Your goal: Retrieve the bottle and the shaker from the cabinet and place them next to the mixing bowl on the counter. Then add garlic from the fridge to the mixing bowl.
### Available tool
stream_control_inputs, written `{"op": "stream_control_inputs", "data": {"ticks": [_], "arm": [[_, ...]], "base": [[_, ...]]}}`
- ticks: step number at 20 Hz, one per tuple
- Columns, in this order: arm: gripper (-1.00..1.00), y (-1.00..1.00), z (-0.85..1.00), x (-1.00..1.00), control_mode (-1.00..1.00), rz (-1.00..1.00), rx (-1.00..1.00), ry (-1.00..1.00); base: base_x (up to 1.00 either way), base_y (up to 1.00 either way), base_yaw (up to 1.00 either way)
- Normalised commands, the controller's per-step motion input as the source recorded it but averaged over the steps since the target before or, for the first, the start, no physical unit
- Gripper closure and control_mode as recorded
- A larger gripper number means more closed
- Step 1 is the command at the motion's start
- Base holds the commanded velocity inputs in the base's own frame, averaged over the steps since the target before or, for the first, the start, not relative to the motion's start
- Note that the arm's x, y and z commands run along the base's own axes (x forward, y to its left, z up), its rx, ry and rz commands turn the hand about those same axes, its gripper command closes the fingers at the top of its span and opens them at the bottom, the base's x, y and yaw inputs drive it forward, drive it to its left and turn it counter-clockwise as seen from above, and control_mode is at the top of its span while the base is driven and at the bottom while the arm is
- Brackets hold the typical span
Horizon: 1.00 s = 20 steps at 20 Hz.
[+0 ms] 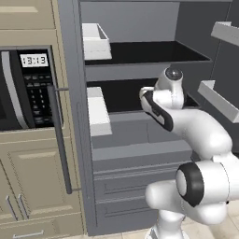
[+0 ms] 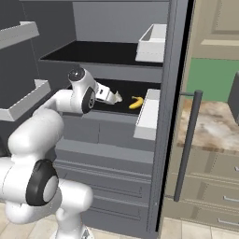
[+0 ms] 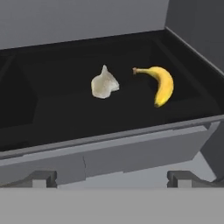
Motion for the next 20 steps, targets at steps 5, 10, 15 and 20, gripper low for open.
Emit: {"op": "stream_control_inputs", "data": {"ticks": [5, 10, 15, 20], "arm": [[-1.00, -0.01, 0.00, 0.53, -1.00, 0.02, 0.00, 0.11], [-1.00, -0.05, 0.00, 0.45, -1.00, 0.02, 0.00, 0.12], [-1.00, -0.10, -0.13, 0.42, -1.00, 0.01, 0.00, 0.03], [-1.00, -0.07, -0.20, 0.39, -1.00, 0.01, 0.00, 0.00]], "base": [[0.00, 0.00, 0.00], [0.00, 0.00, 0.00], [0.00, 0.00, 0.00], [0.00, 0.00, 0.00]]}}
